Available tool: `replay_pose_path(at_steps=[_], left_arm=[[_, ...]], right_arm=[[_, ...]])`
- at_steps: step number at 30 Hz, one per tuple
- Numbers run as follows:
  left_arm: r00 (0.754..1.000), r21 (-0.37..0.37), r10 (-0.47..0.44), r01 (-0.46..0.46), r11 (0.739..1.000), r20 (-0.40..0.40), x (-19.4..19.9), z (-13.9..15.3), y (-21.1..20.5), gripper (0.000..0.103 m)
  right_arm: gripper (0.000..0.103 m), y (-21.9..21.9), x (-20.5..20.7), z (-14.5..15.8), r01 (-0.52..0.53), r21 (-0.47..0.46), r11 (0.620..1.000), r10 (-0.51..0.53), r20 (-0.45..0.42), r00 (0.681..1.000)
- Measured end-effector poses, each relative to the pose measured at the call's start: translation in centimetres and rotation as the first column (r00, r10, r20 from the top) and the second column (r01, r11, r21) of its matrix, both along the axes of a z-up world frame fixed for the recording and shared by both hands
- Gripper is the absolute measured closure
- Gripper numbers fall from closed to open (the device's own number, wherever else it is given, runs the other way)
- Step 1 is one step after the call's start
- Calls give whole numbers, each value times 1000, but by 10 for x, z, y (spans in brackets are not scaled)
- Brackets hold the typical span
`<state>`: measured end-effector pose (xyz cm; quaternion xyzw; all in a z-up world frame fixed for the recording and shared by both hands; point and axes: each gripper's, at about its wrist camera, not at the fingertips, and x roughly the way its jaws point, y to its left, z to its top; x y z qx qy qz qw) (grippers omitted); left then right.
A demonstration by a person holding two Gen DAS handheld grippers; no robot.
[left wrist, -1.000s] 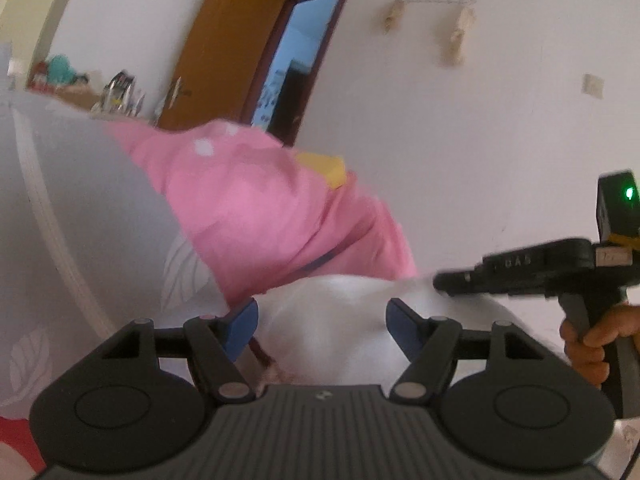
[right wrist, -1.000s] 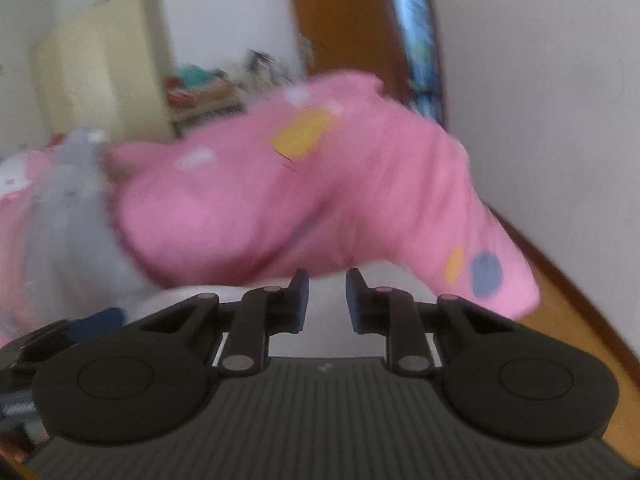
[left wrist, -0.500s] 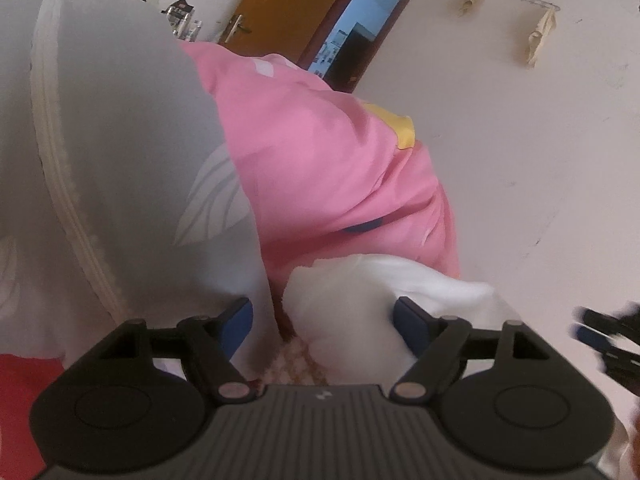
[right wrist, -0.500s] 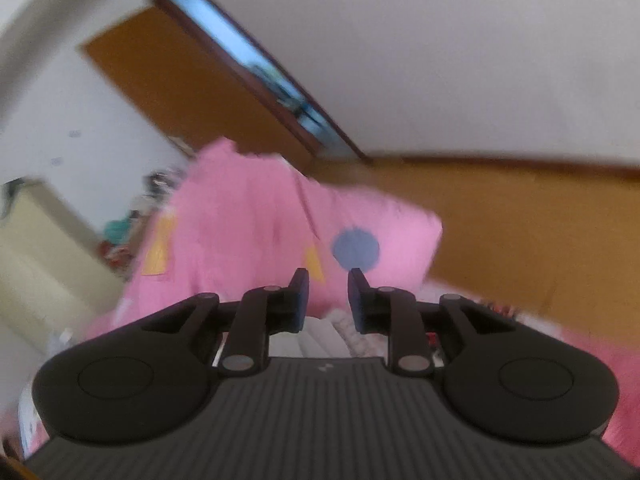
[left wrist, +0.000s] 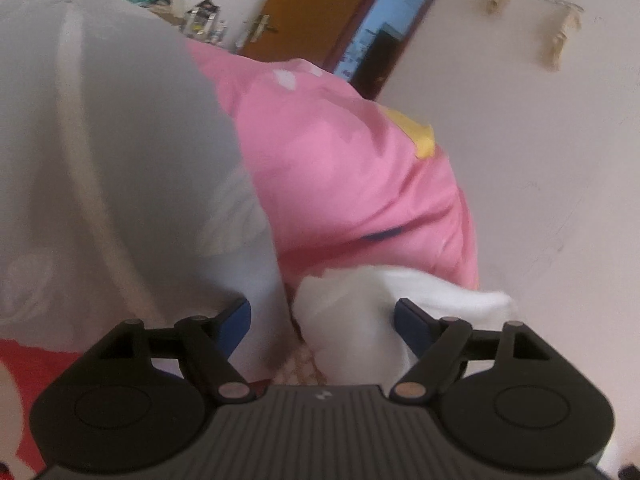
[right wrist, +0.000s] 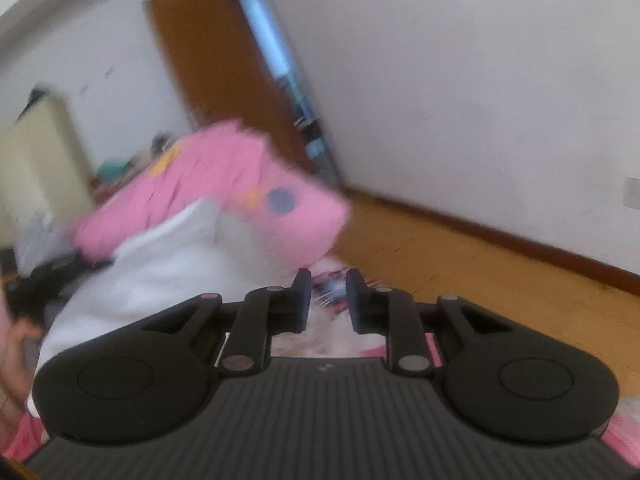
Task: Fold clothes
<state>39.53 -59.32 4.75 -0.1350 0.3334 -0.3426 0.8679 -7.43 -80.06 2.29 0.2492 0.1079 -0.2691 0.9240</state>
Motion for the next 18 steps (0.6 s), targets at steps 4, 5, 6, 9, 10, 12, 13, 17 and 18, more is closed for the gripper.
replay_pose_path(at_steps=[4,5,6,9,10,12,13,17,18], left_arm=[[998,-33,33,-35,999,-59,-7,12,28,23],[997,-31,33,-36,999,-65,-11,16,36,23],[997,-27,29,-31,999,-66,-17,20,46,23],[998,-4,12,-13,1000,-60,-37,34,76,23],[999,7,1,-1,1000,-53,-46,39,86,23],[999,38,-26,27,999,-31,-64,49,110,23],[999,60,-43,43,997,-13,-75,53,122,23],[988,127,-121,108,986,95,-133,72,169,20],[982,136,-139,122,983,126,-150,74,182,19]], right_arm=[[84,51,7,20,-135,-74,988,138,43,989],[84,69,14,26,-189,-101,977,195,48,980],[84,87,20,32,-243,-127,962,251,54,966],[84,134,43,44,-352,-208,912,367,37,929],[84,147,49,46,-381,-221,898,396,26,918],[85,164,60,40,-398,-238,886,408,-10,913],[85,170,60,35,-384,-248,890,386,-42,922],[83,182,38,17,-324,-185,928,302,-134,944],[83,186,27,16,-319,-157,935,300,-135,944]])
